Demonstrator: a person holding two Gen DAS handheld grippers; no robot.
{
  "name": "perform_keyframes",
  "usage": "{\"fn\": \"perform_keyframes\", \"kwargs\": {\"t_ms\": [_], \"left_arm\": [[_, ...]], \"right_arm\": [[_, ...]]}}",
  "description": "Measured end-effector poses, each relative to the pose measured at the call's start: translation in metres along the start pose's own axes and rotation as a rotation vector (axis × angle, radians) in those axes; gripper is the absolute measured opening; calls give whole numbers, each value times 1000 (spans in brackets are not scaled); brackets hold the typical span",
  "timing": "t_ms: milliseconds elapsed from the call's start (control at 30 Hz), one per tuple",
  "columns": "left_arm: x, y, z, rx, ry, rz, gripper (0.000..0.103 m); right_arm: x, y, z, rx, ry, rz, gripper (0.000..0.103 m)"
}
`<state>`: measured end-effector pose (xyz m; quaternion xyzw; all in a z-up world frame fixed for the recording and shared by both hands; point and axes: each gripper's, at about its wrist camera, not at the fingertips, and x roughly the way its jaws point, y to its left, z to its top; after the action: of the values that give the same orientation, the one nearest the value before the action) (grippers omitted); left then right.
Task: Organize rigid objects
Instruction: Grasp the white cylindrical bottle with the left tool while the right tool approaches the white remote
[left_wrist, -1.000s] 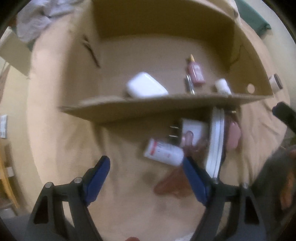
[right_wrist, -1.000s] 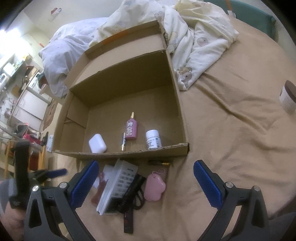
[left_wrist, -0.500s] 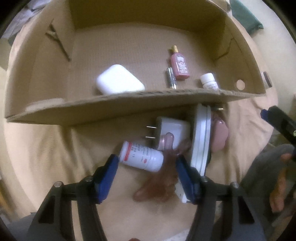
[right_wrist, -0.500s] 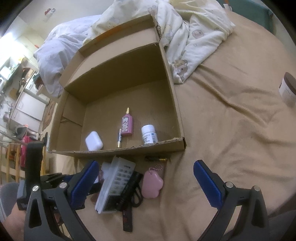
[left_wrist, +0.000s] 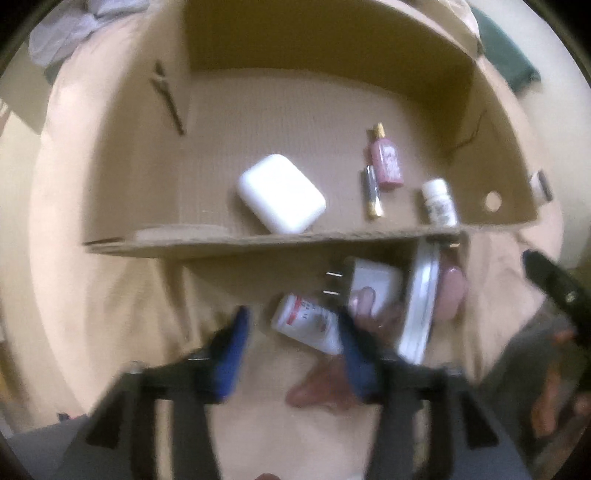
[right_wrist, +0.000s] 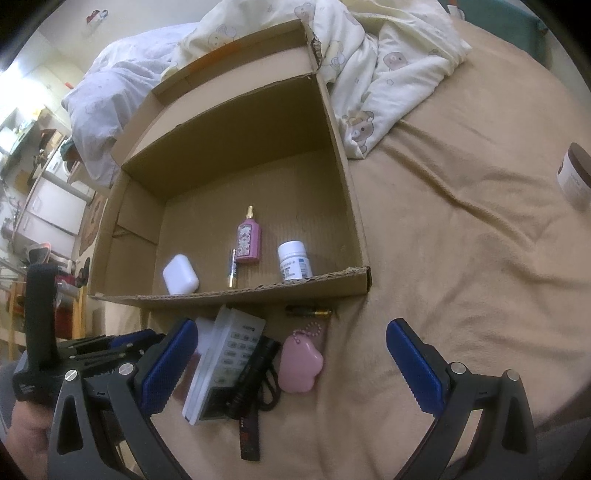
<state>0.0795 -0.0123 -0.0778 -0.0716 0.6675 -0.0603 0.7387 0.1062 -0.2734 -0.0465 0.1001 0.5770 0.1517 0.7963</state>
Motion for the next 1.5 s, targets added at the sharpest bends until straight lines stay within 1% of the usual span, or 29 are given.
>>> {"fn": "perform_keyframes", "kwargs": {"t_ms": [33,100,200,267,300,500,533,567,600,667,700,733,800,900,933,1033,1067,1100,1133,1167,1233,1267,1367,1500], "left_arm": [[3,-2,0,10,9,12,53],[8,-6,-1,21,34,5,56],[13,-11,-2,58,46,35,58],[15,-11,-3,50,62,15,58],[20,-19,-3,65,76,9,58],[34,-33,-12,132,94,56,58],[35,-33,-12,139,88,64,57],[37,-36,-12,144,82,67,54],[38,-37,-12,151,76,62,44],[39,-44,-11,159,64,65,44],[38,-45,-11,164,62,59,23],[37,-46,-12,165,67,58,10],[32,-45,-14,160,50,79,10],[24,-43,-13,116,38,53,8],[22,-40,-17,113,30,53,8],[16,-35,-16,92,18,35,8],[14,-33,-18,80,17,31,8],[12,-30,-20,74,19,34,15],[10,-28,-22,57,12,27,25],[7,-25,-25,41,7,14,28],[2,-18,-15,-1,2,-27,29],[0,-15,-14,-13,-3,-36,29],[2,-11,-4,-41,-4,-25,29],[17,-13,4,-73,34,-56,29]], "right_arm": [[0,0,0,1,0,0,103],[0,0,0,3,0,2,103],[1,1,0,-1,0,2,103],[0,2,-1,-4,0,3,103],[0,2,-1,-6,0,2,103],[0,2,-2,-3,4,-3,103],[0,2,-2,-2,5,-3,103],[0,1,-2,0,5,-4,103],[1,1,-2,1,6,-5,103],[1,1,-2,0,8,-7,103],[2,1,-2,0,9,-9,103],[2,1,-2,-1,12,-9,103],[4,0,-2,5,24,5,103],[9,-3,-4,28,58,65,103],[11,-3,-6,31,72,80,103],[18,-5,-11,67,124,150,103],[20,-6,-12,82,139,164,103],[22,-7,-13,94,150,171,103],[23,-9,-14,106,160,183,97],[24,-10,-14,116,167,197,86],[25,-11,-15,127,174,201,83],[25,-10,-15,128,171,198,79],[25,-7,-14,118,168,200,77],[26,-6,-13,113,169,193,77]]}}
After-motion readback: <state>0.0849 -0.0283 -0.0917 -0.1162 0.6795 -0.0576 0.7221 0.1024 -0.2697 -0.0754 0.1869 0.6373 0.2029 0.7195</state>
